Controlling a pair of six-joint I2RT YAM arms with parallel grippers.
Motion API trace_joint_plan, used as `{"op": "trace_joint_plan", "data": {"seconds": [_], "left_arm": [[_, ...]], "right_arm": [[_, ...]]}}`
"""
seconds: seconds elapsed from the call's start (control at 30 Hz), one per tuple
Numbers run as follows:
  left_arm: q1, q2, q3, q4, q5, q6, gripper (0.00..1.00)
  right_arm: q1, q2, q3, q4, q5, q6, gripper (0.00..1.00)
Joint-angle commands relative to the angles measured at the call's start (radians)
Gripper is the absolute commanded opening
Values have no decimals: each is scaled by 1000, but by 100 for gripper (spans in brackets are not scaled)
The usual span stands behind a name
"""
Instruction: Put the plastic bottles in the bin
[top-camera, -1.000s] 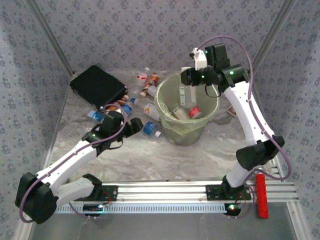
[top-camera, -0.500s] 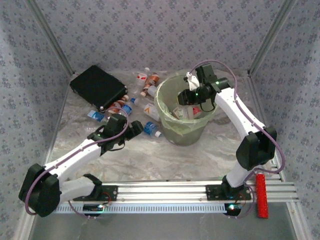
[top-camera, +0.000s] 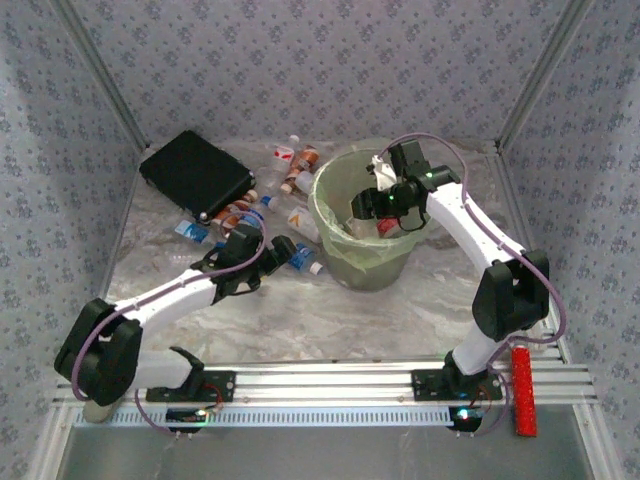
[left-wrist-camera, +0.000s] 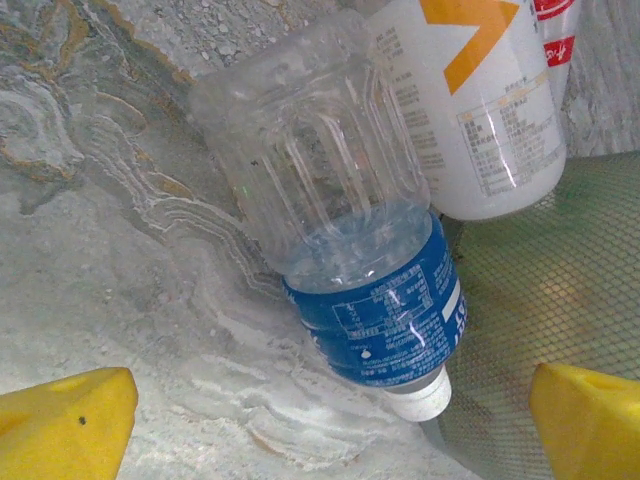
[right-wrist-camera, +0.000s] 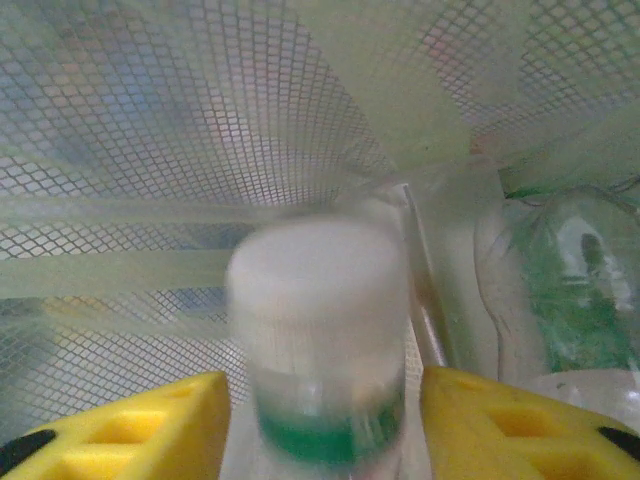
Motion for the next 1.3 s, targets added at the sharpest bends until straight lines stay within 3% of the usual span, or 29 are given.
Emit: {"op": "trace_joint_plan", "data": {"seconds": [0.0,0.2,0.53,0.77,1.27], "left_arm": [[-11,25,10,75,15,-43,100],[-37,73,37,94,17,-62,100],[-131,187,54,210,-24,-248,100],[-133,297,68,324,-47,-312,99],[-129,362,52,364,-122,-385,87]], "right_arm": [[-6,-35,0,-9,-6,-4,60],[-13,-70,47,-57,16,-25,63],[-55,-177,125,-129,56,-58,64],[-65,-222,113,-126,37,-61,64],[-87,-257,85,-118,28,-61,65]]}}
